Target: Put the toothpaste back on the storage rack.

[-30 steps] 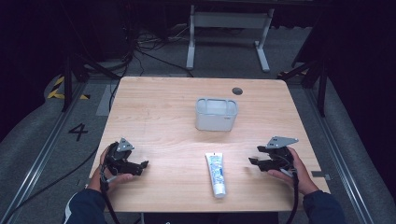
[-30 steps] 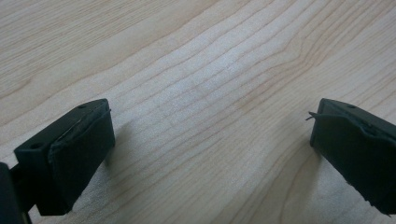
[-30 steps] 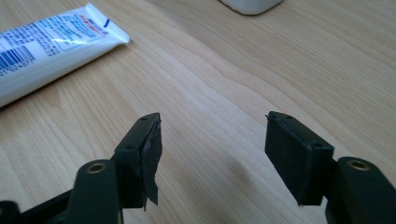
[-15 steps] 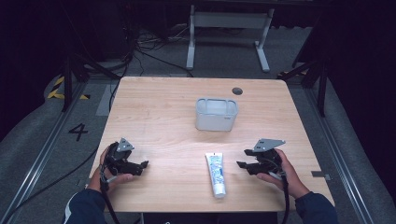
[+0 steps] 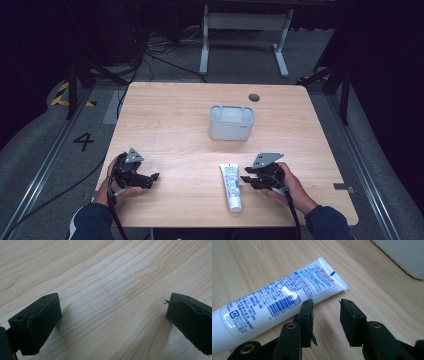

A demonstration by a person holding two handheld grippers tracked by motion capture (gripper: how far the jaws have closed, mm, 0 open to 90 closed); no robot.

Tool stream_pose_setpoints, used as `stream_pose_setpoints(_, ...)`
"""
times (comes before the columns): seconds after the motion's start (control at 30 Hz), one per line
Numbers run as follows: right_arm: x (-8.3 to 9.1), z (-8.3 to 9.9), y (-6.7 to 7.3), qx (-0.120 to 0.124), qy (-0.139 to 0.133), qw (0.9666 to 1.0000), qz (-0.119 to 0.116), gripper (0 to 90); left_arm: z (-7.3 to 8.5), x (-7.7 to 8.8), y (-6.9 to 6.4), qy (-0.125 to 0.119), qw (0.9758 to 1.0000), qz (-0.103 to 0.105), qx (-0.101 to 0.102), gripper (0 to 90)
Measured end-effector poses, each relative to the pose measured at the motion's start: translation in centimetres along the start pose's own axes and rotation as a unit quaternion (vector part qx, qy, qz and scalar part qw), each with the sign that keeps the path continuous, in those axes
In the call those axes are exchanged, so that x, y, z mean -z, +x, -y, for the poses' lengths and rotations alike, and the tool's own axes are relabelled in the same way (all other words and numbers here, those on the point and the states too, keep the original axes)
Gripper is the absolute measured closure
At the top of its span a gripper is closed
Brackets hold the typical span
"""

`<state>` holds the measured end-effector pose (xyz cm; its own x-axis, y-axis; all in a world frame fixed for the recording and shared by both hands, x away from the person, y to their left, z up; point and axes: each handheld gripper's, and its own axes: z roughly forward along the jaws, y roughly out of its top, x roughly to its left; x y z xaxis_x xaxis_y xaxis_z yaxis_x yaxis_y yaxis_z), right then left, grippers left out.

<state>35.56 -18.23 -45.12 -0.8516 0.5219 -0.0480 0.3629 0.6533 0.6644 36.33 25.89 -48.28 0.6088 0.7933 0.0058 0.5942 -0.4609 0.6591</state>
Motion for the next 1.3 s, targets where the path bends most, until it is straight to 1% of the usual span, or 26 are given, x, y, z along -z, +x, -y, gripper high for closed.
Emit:
stream_pose_setpoints(0.07, -0.3, -0.1, 0.2, 0.005, 0.006, 1.0, 0.0, 64.0, 0.0, 0.0, -0.1, 0.0, 1.0, 0.001, 0.004, 0.5)
stream_pose_setpoints(0.1, -0.4, -0.2, 0.2, 0.004, 0.006, 1.0, -0.001, 63.9, 0.0, 0.0, -0.1, 0.001, 1.0, 0.0, 0.001, 0.5)
stream_pose_setpoints(0.13, -0.5, -0.3, 0.3, 0.004, 0.007, 1.0, -0.003, 63.8, 0.0, 0.0, -0.1, 0.001, 1.0, 0.0, 0.004, 0.5)
stream_pose_setpoints(0.3, -1.0, -0.9, 0.5, 0.008, 0.009, 0.9999, -0.004, 63.7, 0.0, 0.0, -0.1, 0.001, 1.0, 0.0, 0.004, 0.5)
stream_pose_setpoints(0.63, -1.6, -1.7, 0.6, 0.013, 0.006, 0.9999, -0.004, 62.9, 0.0, 0.0, -0.1, 0.001, 1.0, 0.0, 0.004, 0.5)
stream_pose_setpoints(0.67, -1.6, -1.7, 0.6, 0.012, 0.006, 0.9999, -0.006, 62.9, 0.0, 0.0, -0.1, 0.001, 1.0, 0.0, 0.004, 0.5)
stream_pose_setpoints(0.7, -1.6, -1.8, 0.7, 0.012, 0.005, 0.9999, -0.003, 62.5, 0.0, 0.0, -0.1, 0.001, 1.0, 0.0, 0.004, 0.5)
stream_pose_setpoints(0.83, -1.5, -2.1, 0.7, 0.008, -0.002, 1.0, -0.003, 60.9, 0.0, 0.0, -0.1, 0.001, 1.0, 0.0, 0.004, 0.5)
stream_pose_setpoints(0.9, -1.4, -2.4, 0.8, 0.0, -0.007, 1.0, -0.004, 58.8, 0.0, 0.0, -0.1, 0.001, 1.0, 0.0, 0.004, 0.5)
stream_pose_setpoints(0.97, -1.3, -3.0, 1.2, -0.011, -0.02, 0.9996, -0.016, 52.8, 0.0, 0.1, -0.2, 0.005, 1.0, 0.001, 0.005, 0.5)
stream_pose_setpoints(1.0, -1.3, -3.0, 1.2, -0.011, -0.02, 0.9996, -0.016, 52.8, 0.0, 0.1, -0.2, 0.004, 1.0, 0.002, 0.005, 0.5)
stream_pose_setpoints(1.03, -1.4, -3.2, 1.4, -0.014, -0.019, 0.9996, -0.016, 51.1, 0.1, 0.1, -0.3, 0.005, 0.9999, 0.003, 0.009, 0.5)
stream_pose_setpoints(1.13, -1.8, -3.5, 2.1, -0.017, -0.01, 0.9995, -0.026, 43.2, 0.1, 0.1, -0.3, 0.005, 0.9999, 0.004, 0.01, 0.4)
stream_pose_setpoints(1.2, -2.0, -3.7, 2.4, -0.022, -0.002, 0.9996, -0.02, 36.5, 0.1, 0.1, -0.3, 0.005, 0.9999, 0.004, 0.01, 0.4)
stream_pose_setpoints(1.23, -2.2, -3.7, 2.3, -0.03, 0.0, 0.9994, -0.015, 32.5, 0.1, 0.1, -0.3, 0.005, 0.9999, 0.005, 0.01, 0.4)
stream_pose_setpoints(1.27, -2.3, -3.7, 2.3, -0.038, 0.003, 0.9992, -0.015, 29.6, 0.1, 0.1, -0.3, 0.005, 0.9999, 0.005, 0.01, 0.4)
stream_pose_setpoints(1.3, -2.4, -3.6, 2.2, -0.051, 0.006, 0.9986, -0.016, 27.4, 0.1, 0.1, -0.3, 0.005, 0.9999, 0.004, 0.01, 0.4)
